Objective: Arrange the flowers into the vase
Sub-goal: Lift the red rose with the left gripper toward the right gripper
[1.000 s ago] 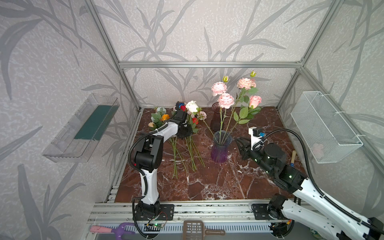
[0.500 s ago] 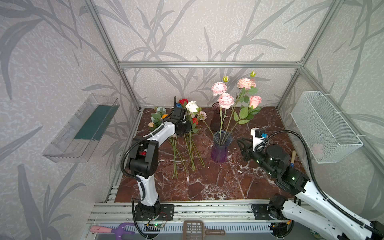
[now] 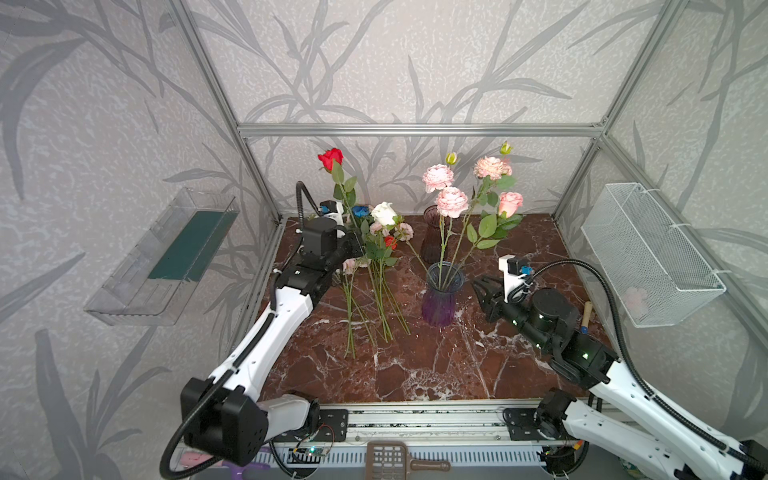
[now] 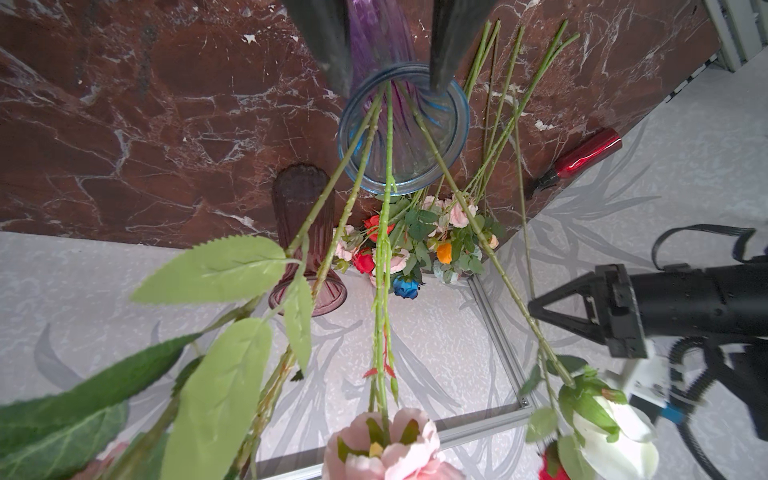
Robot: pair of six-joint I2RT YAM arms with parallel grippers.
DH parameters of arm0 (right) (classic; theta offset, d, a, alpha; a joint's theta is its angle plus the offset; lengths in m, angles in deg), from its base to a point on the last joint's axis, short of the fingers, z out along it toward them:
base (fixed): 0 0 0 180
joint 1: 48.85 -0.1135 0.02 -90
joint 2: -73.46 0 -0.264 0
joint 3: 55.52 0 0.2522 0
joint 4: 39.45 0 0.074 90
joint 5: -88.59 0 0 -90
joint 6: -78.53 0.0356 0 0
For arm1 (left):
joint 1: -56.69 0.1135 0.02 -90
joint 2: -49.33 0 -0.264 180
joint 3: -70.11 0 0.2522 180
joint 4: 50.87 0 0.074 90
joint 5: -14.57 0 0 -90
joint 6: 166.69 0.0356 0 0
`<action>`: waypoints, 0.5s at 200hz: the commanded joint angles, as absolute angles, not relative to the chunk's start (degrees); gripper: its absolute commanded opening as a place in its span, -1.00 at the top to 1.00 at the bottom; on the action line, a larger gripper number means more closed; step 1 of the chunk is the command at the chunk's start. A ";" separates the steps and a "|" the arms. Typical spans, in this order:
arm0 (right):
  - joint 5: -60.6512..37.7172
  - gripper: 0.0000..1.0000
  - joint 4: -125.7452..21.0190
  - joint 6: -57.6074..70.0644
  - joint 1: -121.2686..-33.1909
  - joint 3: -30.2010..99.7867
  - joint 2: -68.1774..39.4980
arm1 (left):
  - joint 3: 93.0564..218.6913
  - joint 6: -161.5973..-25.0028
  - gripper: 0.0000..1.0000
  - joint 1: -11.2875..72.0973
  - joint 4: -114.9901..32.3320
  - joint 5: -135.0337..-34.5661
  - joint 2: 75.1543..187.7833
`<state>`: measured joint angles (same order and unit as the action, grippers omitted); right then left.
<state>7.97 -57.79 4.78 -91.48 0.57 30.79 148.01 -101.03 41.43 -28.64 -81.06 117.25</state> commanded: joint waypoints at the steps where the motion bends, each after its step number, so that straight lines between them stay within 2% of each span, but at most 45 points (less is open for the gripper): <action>1: 4.22 0.29 -55.33 4.57 -91.30 4.21 30.42 | 146.98 -96.90 1.00 41.58 -31.85 -77.58 110.61; 17: 2.26 0.27 -54.94 4.67 -91.30 5.60 29.57 | 147.75 -95.56 1.00 41.65 -31.79 -81.13 107.41; 56: -3.44 0.23 -51.96 6.42 -91.69 8.16 26.95 | 149.02 -94.18 1.00 41.59 -35.07 -103.37 102.64; 100: -3.27 0.18 -50.30 4.37 -96.36 13.61 21.48 | 148.39 -97.36 1.00 41.58 -40.34 -117.18 100.17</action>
<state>-1.80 -53.66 5.70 -93.66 9.29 23.88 148.03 -96.31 41.58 -35.44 -104.57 100.90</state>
